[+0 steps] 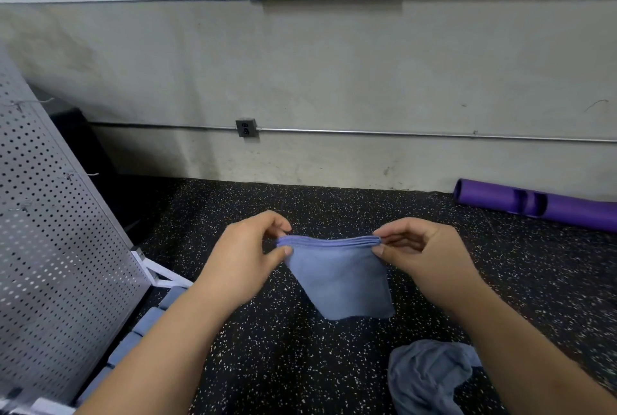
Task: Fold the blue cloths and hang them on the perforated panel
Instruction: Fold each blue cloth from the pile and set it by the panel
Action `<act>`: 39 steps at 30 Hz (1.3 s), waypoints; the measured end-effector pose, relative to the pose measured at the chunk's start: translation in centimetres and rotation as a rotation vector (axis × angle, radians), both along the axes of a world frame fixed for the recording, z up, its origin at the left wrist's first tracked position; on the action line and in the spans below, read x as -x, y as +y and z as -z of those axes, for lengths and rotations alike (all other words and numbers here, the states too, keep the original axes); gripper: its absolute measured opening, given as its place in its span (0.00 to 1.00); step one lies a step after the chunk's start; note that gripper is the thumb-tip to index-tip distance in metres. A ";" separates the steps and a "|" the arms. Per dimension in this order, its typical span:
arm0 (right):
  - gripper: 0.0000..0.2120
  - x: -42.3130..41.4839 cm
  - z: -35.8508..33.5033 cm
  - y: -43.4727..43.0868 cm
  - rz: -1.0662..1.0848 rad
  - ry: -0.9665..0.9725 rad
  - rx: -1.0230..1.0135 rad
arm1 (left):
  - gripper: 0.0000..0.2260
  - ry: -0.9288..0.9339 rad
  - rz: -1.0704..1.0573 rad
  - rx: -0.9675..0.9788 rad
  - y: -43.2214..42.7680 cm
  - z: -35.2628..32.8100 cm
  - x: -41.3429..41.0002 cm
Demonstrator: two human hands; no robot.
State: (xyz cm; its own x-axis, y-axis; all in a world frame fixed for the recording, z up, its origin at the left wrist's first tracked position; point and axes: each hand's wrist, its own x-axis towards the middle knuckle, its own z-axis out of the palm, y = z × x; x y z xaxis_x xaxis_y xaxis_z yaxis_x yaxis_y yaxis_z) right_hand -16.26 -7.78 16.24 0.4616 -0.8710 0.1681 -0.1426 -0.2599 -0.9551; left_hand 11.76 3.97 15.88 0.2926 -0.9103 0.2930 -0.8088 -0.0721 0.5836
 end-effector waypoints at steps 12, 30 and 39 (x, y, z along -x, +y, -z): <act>0.11 -2.8 2.0 2.1 -0.082 0.005 0.013 | 0.09 0.095 0.348 -0.029 -0.9 0.7 5.4; 0.10 -1.8 4.9 0.9 -0.226 0.542 0.232 | 0.11 0.496 0.150 0.300 -0.1 -1.9 1.0; 0.10 0.2 2.7 -0.4 -0.146 0.429 0.214 | 0.05 0.720 -0.083 0.479 0.6 -1.8 -2.6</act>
